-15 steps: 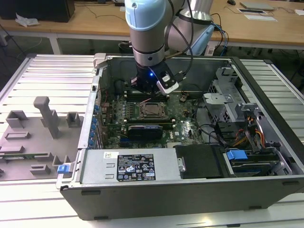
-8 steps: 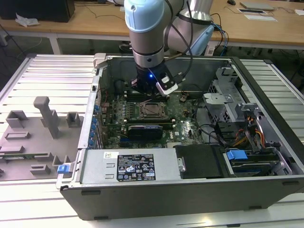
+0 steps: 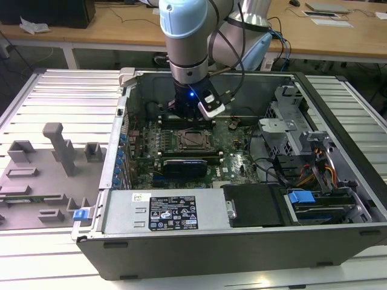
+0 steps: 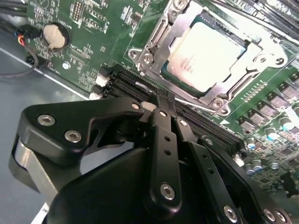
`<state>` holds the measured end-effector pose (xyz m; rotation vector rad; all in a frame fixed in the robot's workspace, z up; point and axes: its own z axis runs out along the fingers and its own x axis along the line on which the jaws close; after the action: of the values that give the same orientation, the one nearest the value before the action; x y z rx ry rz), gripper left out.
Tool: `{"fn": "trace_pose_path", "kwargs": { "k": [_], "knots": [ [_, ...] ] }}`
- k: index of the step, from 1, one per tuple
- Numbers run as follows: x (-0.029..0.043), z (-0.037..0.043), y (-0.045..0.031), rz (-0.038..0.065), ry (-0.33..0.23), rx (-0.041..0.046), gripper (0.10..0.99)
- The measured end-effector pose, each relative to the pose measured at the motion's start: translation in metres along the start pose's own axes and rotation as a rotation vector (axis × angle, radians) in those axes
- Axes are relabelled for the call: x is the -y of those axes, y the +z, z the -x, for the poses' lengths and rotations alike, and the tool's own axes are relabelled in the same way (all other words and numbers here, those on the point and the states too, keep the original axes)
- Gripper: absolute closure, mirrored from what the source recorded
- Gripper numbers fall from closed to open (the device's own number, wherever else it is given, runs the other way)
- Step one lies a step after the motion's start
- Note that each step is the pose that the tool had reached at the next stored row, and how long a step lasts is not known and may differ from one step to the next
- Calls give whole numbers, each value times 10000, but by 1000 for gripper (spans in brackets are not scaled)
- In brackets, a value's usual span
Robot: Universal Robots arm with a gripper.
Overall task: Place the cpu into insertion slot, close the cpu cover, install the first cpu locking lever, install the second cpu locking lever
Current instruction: 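Install the first cpu locking lever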
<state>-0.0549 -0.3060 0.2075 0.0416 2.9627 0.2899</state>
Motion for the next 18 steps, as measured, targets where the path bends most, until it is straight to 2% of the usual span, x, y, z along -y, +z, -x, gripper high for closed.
{"fn": "trace_pose_path", "kwargs": {
  "k": [4, 8, 18],
  "knots": [
    [-5, -6, 36, -123, 741, 150, 980],
    [-38, -9, 52, -163, 978, 197, 980],
    [-40, -18, 103, -309, 1789, 364, 980]
  ]
}}
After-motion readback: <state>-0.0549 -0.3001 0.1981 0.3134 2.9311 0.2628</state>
